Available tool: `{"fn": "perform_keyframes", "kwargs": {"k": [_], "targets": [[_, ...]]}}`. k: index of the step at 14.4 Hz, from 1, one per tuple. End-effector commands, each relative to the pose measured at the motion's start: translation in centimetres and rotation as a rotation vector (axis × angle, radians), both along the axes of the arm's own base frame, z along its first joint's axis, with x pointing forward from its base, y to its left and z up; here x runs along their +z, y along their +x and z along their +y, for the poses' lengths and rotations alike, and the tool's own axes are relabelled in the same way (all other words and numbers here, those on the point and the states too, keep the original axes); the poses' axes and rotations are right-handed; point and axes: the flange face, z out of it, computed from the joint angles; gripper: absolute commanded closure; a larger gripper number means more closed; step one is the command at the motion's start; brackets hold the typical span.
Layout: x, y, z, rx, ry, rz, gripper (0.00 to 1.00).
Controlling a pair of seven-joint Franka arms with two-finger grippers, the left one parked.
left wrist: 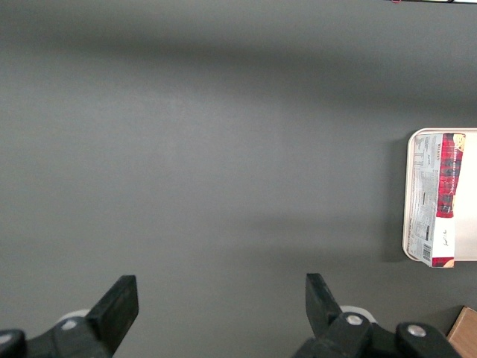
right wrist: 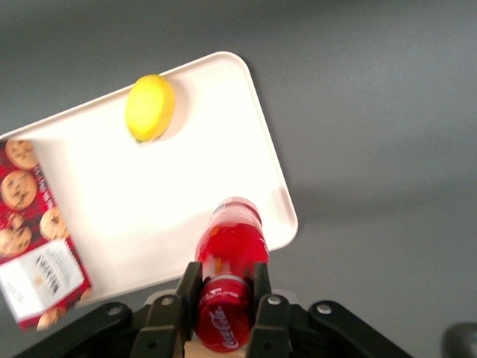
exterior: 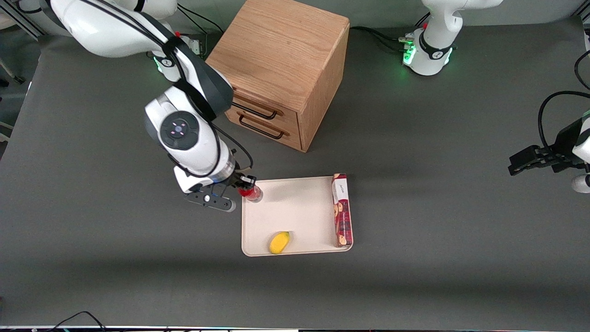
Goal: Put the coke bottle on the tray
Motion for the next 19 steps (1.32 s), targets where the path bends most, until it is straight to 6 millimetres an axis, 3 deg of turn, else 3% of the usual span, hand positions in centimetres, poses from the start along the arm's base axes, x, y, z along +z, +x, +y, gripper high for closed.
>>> {"fn": "perform_keyframes", "kwargs": {"k": [1,3,4,5,6,7,9,10,12,15,17,18,19], "targets": [[-3.4,-0.9,1.2,-0.047,-0.029,-0.054,0.93],[-4.7,-0.9,1.3,-0.06,-0.053,-0.059,0.88],[-5.4,-0.8,1.3,-0.064,-0.067,-0.062,0.66],[-5.7,-0.9,1.5,-0.061,-0.076,-0.068,0.14],[-5.5,-0.7,1.4,-0.055,-0.077,-0.075,0.0],[-4.5,-0.6,1.6,-0.049,-0.07,-0.086,0.0],[0.4,-0.8,2.0,-0.039,-0.087,-0.09,0.0],[4.3,-0.7,1.9,-0.023,-0.1,-0.089,0.0],[13.9,-2.4,0.6,0.057,-0.147,-0.097,0.0],[25.4,-6.3,-4.9,0.226,-0.198,-0.055,0.0],[29.5,-7.9,-10.5,0.246,-0.203,-0.011,0.0],[31.5,-8.4,-14.2,0.239,-0.185,-0.009,0.0],[32.2,-8.7,-18.1,0.252,-0.156,0.012,0.0]]}}
